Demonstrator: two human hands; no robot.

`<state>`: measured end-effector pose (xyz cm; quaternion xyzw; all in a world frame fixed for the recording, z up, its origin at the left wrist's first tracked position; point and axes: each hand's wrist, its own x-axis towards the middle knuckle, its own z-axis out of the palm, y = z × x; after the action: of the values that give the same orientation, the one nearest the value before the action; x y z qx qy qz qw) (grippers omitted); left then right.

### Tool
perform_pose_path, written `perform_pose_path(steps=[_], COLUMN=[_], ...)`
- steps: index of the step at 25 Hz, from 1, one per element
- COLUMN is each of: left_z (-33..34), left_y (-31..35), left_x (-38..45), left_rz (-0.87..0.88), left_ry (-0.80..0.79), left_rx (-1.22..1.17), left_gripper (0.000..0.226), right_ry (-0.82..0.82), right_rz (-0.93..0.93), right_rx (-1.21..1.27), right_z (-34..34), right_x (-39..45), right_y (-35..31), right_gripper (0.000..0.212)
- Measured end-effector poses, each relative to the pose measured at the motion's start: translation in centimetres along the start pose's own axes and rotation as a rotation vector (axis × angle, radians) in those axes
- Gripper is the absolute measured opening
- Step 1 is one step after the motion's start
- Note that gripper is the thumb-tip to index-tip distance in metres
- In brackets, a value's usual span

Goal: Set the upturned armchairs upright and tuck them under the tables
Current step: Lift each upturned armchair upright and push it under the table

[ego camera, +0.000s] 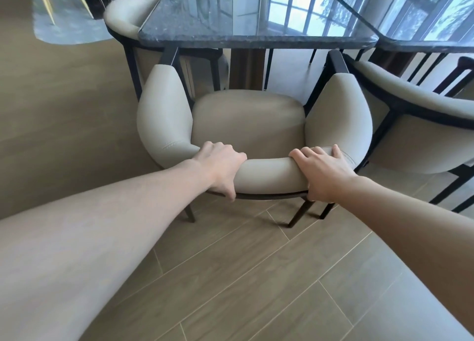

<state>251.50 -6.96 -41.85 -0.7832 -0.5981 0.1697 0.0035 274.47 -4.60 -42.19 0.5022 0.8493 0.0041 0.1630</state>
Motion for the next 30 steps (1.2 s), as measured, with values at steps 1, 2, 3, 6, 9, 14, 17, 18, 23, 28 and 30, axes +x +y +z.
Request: perform_pose_path(steps=[1,2,3,6,9,14,17,18,23,28,30], left_z=[0.1,0.5,1.1,1.7,1.4,1.9,1.8,1.7,2.4,3.5,3.6], left_y=[-0.2,-0.6,-1.2,-3.1,-3.3,-1.6,-2.1,-2.7,-5.6,-5.9,-6.1], left_x=[0.2,0.3,0.2,-0.4,-0.4,-0.7,-0.4,0.0,1.7,2.6,3.1], left_rz=[0.021,0.052,0.088,0.170,0.147,0.136,0.119,0.115,0.116,0.119,0.137], left_ry=[0.011,0.024,0.029,-0.013,-0.012,0.098,0.065,0.062,0.168,0.291,0.310], left_rx=[-0.006,-0.017,-0.040,-0.128,-0.111,-0.061,-0.182,-0.249,-0.277,-0.180,-0.144], left_gripper=[0.071,0.074,0.078,0.097,0.091,0.088,0.084,0.083,0.093,0.108,0.110], right_ry=[0.012,0.021,0.025,0.058,0.079,0.094,0.080,0.072,0.045,0.074,0.068], right_rz=[0.003,-0.001,-0.009,-0.031,-0.056,-0.116,-0.100,-0.088,-0.043,-0.030,-0.043], right_rx=[-0.002,-0.005,-0.009,-0.017,-0.052,-0.133,-0.142,-0.126,-0.029,-0.058,-0.091], right_z=[0.1,0.3,0.5,1.3,1.3,1.5,0.6,0.2,-1.5,-1.5,-1.4], right_x=[0.1,0.1,0.0,0.2,0.2,0.3,1.3,1.8,4.2,4.4,4.6], right_y=[0.1,0.1,0.1,-0.1,0.2,2.0,2.2,2.1,1.3,1.1,1.4], right_gripper=[0.081,0.088,0.098,0.104,0.086,0.090,0.089,0.089,0.081,0.078,0.078])
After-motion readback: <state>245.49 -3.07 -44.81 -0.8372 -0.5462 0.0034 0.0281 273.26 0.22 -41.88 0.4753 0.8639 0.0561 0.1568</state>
